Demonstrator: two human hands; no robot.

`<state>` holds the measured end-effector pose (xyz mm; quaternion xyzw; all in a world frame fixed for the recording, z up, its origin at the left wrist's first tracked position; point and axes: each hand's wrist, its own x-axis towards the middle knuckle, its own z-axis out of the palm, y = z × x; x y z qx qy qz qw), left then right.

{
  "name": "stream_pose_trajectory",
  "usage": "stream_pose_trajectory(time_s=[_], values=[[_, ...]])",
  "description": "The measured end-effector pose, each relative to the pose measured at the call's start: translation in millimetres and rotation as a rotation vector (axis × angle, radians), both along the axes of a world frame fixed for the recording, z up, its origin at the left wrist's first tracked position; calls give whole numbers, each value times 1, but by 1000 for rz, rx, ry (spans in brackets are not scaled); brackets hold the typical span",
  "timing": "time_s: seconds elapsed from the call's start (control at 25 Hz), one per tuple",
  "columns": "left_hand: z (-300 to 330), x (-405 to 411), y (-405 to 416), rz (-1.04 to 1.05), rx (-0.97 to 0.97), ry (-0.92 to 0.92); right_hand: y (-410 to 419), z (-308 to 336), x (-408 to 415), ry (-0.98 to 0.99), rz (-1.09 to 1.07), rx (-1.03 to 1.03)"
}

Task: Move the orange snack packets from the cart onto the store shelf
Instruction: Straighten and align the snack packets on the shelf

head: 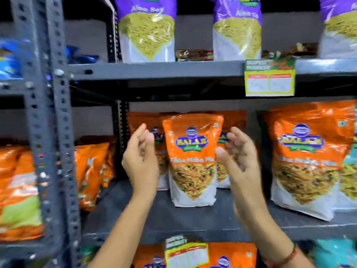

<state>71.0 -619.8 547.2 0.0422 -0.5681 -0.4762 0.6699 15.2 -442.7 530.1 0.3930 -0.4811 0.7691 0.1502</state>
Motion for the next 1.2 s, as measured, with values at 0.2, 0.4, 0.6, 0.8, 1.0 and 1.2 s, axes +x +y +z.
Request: stream_pose_trajectory(time_s=[0.2, 0.4, 0.6, 0.8, 1.0, 1.2], values=[[-38, -21, -110, -52, 363, -207, -126, -28, 31, -260, 376, 384], [-74, -45, -155, -67, 572, -513, -196, -49, 22, -585, 230, 436], [-82, -61, -164, -197, 566, -709, -212, -51, 0, -757, 99, 422], [-113, -110, -198, -358, 556, -750, -216, -55, -12, -728, 80, 479], [-133, -131, -214, -355, 549, -770, -216, -60, -14, -742, 88, 478], [-124, -119, -206, -397, 500, -773, -211, -59, -12, -742, 86, 445]])
